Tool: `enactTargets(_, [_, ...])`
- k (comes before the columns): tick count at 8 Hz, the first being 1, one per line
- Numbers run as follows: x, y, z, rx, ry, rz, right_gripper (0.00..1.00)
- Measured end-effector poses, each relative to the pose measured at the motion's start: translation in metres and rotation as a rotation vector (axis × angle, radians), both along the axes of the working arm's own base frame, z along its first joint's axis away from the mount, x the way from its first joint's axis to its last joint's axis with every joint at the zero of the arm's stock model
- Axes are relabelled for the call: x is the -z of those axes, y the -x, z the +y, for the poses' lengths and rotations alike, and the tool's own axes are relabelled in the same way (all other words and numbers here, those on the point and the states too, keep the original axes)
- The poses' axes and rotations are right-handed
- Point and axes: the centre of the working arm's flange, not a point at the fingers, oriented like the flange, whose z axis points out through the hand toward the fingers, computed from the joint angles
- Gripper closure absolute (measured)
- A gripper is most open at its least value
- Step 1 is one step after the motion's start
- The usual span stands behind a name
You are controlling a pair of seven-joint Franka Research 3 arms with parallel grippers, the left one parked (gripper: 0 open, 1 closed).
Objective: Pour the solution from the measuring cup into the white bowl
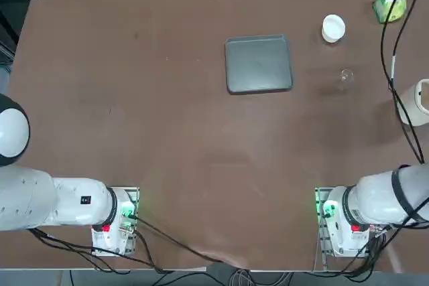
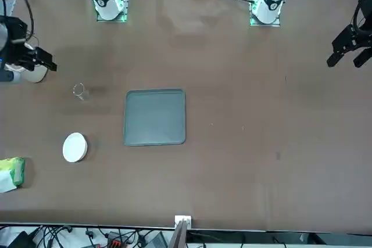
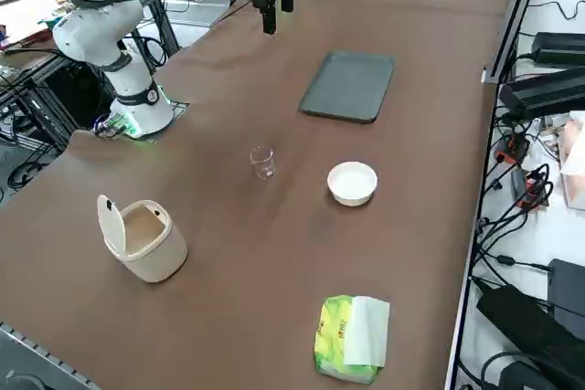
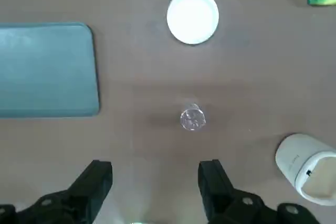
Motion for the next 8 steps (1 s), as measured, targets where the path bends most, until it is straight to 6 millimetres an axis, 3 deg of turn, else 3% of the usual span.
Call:
enactTargets(3, [-0.039, 0.021, 0.014, -0.023, -0.009, -0.067, 0.00])
enactTargets(8, [-0.040, 0.051, 0.009, -0.093, -0.012, -0.083, 0.00])
